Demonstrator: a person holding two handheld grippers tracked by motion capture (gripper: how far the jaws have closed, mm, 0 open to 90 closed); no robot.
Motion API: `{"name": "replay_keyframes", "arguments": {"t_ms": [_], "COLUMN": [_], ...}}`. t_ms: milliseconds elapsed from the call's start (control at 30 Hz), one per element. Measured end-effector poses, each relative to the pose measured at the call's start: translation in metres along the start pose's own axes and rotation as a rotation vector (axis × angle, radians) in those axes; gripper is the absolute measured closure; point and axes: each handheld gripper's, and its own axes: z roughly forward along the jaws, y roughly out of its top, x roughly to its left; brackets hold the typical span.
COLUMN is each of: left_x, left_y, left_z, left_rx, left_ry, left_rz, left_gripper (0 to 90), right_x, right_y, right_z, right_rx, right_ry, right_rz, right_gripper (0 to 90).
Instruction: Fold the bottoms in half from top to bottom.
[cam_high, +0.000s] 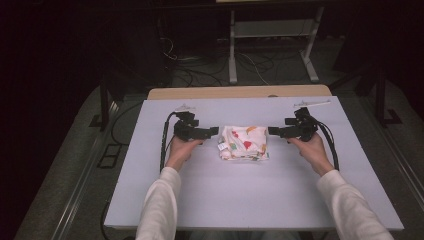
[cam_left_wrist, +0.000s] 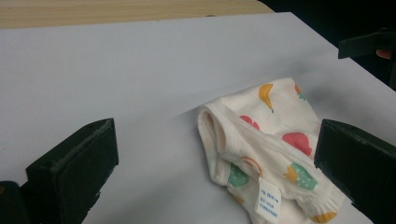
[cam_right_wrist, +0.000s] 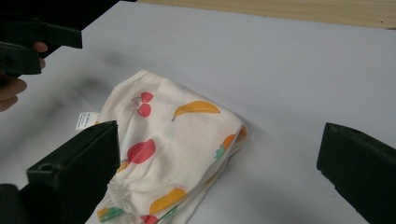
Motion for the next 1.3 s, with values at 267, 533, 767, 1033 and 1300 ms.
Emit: {"name": "replay_keyframes", "arguments": {"t_ms": [267, 533, 767, 1033, 1300], "left_x": [-0.002, -0.006, -0.008, -0.013, -0.016], "left_y": [-0.003, -0.013, -0.025, -0.035, -0.052], "left_z": [-0.016, -0.031, -0.040, -0.049, -0.060], "left_rx": [-0.027, -0.043, -0.050, -0.064, -0.068], "left_ry": [0.000, 0.004, -0.010, -0.012, 0.010], "left_rz": [0.010, 0.025, 0.014, 0.031, 0.054], "left_gripper": [0.0, 0.0, 0.0, 0.0, 0.0], "right_x": [0.001, 0.005, 0.008, 0.013, 0.019], "right_y": [-0.008, -0.015, -0.024, -0.039, -0.057], "right_z": [-0.012, -0.025, -0.033, -0.039, -0.045], "right_rx": [-0.007, -0.021, -0.028, -0.028, -0.022], "right_ry": [0.007, 0.007, 0.005, 0.007, 0.000], "right_rz": [0.003, -0.010, -0.009, -0.009, -0.011], "right_gripper": [0.0, 0.0, 0.0, 0.0, 0.0]}}
